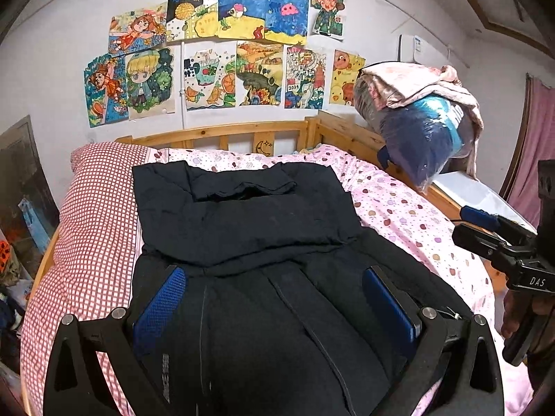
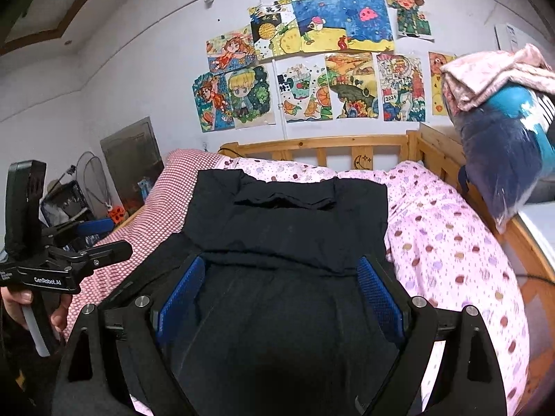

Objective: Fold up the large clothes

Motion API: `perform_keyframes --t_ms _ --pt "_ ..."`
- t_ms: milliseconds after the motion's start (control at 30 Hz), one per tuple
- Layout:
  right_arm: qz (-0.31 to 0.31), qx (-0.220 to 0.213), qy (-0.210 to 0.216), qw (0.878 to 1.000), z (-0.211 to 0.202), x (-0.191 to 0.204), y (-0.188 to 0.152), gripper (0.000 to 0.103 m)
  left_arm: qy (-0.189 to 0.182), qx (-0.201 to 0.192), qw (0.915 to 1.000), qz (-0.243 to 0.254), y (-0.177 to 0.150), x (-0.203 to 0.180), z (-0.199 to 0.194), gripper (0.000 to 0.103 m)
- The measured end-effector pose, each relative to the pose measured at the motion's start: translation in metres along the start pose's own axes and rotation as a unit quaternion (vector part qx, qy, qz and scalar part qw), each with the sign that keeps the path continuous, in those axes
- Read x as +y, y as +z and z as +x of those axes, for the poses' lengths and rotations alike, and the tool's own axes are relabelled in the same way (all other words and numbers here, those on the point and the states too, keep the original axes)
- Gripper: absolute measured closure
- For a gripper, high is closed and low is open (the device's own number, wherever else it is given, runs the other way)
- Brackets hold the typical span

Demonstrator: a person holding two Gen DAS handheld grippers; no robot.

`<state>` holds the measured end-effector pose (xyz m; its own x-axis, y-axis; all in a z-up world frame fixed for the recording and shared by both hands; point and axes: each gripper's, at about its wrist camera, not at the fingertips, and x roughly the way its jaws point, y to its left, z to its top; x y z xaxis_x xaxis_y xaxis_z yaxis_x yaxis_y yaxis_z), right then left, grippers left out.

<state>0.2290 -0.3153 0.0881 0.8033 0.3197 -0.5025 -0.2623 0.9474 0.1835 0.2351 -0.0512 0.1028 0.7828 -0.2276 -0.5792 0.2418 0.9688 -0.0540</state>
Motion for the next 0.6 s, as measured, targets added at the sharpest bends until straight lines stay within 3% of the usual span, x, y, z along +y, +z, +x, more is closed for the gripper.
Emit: perform_keyframes --t_ms 233,600 --pt "0.034 -0.007 0.013 0.999 -0.034 -0.01 -0.027 0.016 0.0 0.006 1.0 0.008 -0.023 -0.003 -0.024 0.0" --pt "0.024 -0.009 -0.004 1.0 -0.059 -0.017 -0.056 0.013 0.004 0.011 0.9999 0.006 -0.057 0.002 -0.044 0.0"
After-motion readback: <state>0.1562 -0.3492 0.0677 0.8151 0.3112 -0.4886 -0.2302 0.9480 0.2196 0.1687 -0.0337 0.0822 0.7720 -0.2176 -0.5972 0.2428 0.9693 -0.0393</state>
